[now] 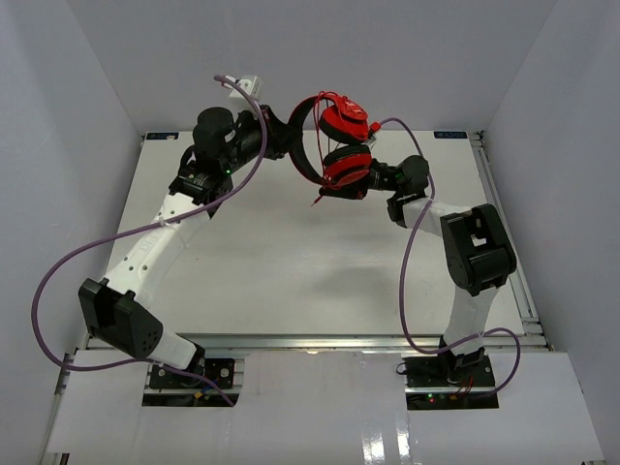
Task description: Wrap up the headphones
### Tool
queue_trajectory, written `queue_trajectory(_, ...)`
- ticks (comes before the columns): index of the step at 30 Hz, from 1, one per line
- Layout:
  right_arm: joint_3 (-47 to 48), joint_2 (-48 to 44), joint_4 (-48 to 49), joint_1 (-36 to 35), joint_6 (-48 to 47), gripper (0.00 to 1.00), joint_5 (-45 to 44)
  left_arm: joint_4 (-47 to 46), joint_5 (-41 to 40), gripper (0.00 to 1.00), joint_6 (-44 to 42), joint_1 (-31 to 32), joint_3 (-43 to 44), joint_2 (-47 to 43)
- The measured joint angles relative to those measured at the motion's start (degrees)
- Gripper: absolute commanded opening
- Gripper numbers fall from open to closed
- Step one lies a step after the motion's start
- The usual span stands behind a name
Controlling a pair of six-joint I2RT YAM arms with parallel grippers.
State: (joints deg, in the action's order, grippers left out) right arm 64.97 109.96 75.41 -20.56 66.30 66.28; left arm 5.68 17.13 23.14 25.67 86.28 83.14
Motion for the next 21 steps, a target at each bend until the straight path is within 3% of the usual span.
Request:
queue_trajectory(4, 0.1, 0.9, -0.3, -0.3, 1.4, 0.22, 0.1, -1.0, 0.0, 0.0, 0.3, 0.3, 0.9, -1.2)
queue_trajectory(8, 0.2, 0.9, -0.2, -0.4, 2.3, 0.08, 0.1, -1.0, 0.1, 0.0, 0.3, 0.4, 1.2, -1.3)
queue_trajectory(16, -1.8, -0.3, -0.3, -0.4, 1.6, 0.08, 0.5, 0.0, -2.8, 0.0, -0.1, 0.5, 1.2, -1.3)
queue_trajectory(18, -4.5, -2.7, -1.0, -0.4, -2.2, 0.08, 0.8, 0.6, -5.4, 0.0, -0.3, 0.6, 1.2, -1.2)
queue_trajectory(21, -8.4, -10.7, -9.9, -0.4, -16.4, 0.08, 0.6, 1.2, -10.2, 0.0, -0.6, 0.6, 1.4, -0.6)
